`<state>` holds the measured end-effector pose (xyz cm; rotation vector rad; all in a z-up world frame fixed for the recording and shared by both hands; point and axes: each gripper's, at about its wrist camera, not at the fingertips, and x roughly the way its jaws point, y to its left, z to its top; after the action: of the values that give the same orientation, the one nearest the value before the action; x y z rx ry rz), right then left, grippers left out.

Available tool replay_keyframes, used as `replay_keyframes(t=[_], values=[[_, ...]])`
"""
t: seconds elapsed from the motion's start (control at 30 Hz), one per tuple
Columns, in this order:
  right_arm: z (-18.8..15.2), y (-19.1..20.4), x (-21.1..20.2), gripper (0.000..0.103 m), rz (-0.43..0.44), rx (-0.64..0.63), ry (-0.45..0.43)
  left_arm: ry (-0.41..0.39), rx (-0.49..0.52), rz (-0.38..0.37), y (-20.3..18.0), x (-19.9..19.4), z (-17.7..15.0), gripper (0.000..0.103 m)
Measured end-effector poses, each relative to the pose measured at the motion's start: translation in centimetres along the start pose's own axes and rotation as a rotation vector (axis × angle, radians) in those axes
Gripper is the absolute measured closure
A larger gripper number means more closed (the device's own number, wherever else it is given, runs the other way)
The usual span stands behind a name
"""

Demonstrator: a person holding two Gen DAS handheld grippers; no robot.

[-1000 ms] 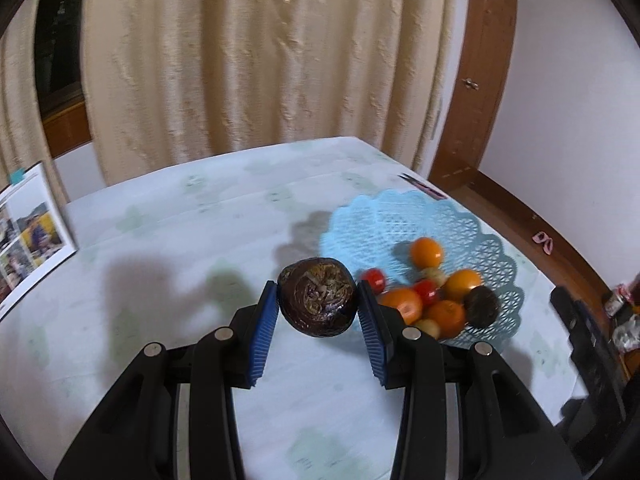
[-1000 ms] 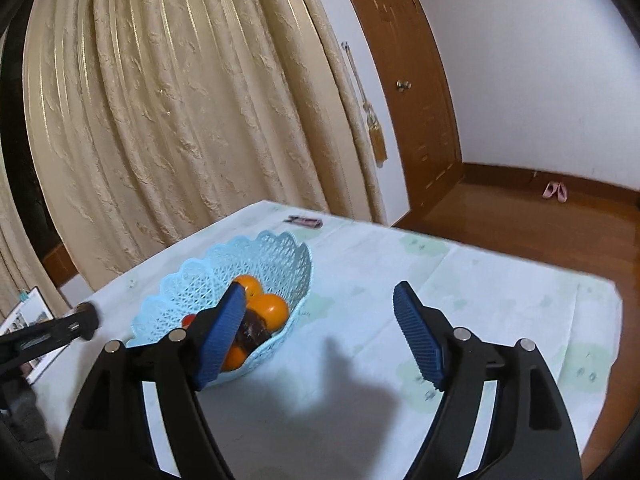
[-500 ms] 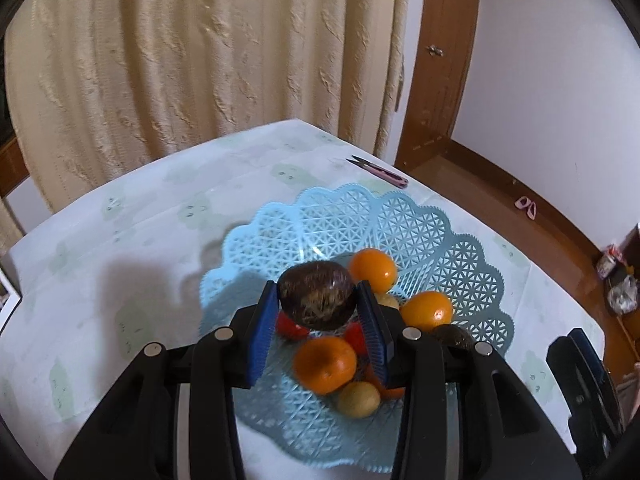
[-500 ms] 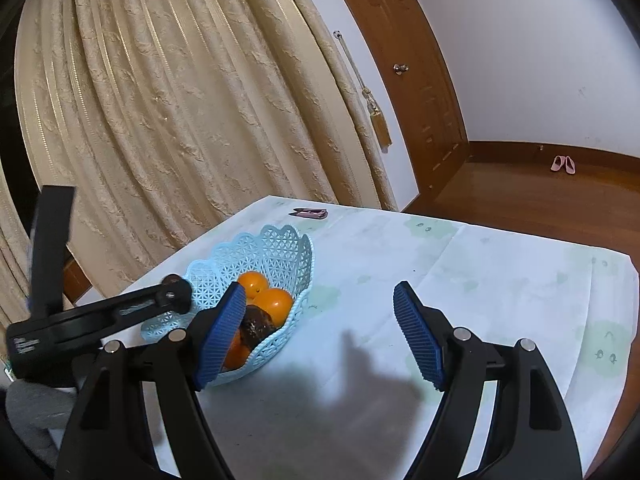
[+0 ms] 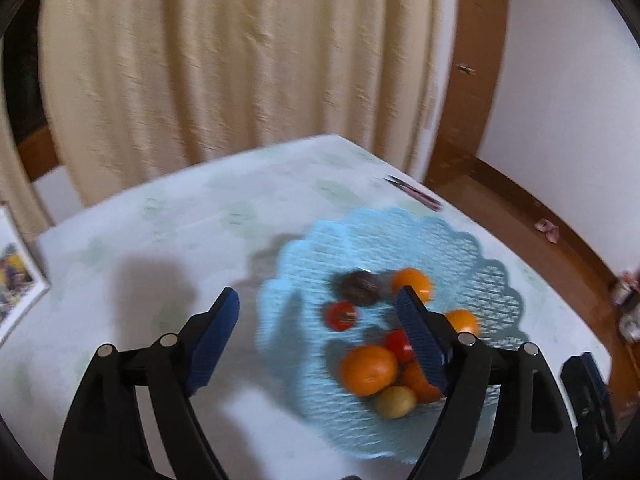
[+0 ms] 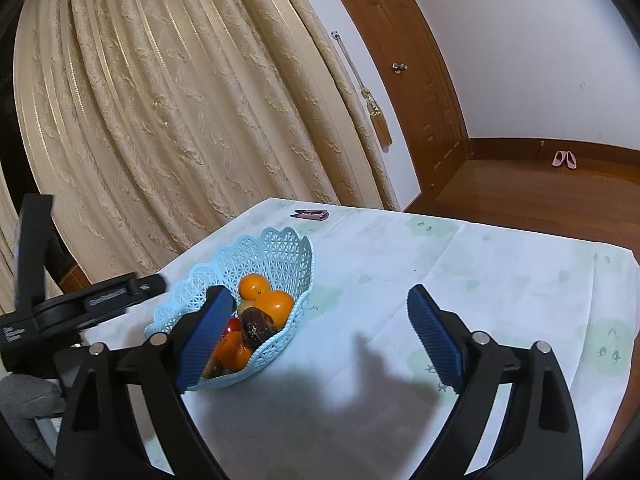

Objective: Organize fruits

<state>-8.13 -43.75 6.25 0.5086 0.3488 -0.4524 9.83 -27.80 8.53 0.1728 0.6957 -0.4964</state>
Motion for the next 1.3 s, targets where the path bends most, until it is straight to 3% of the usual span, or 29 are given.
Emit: replay_keyframes(t=[0.13,0.23,0.7,0.9,1.3], values=[[-0.1,0.4,0.2,0.009,0.021,-0.017,0.011,-0.08,0.014,0.101,1.0,-2.5,-0.9,0.014],[-0.3,1.0,0.0,0.007,0.05,-0.047,0.008,-0.117,0.028,0.133,1.3,-4.0,-1.8,0.014],[-1.0,3.6,-1.0,0.003,0.082,-0.178,-0.018,-0.184,0.065,0.191,2.1,-7.7,-3.5,0.011],[-1.6,5.4,-1.6,0.003,0.054,-0.277,-0.04,-0.194,0.072,0.186,1.7,-8.2,-3.8,0.011],[-1.5,5.3,-1.2,0.003,0.036,-0.282,-0.014,-0.2,0.142,0.272,0.4,-7.4,-4.4,0.01]])
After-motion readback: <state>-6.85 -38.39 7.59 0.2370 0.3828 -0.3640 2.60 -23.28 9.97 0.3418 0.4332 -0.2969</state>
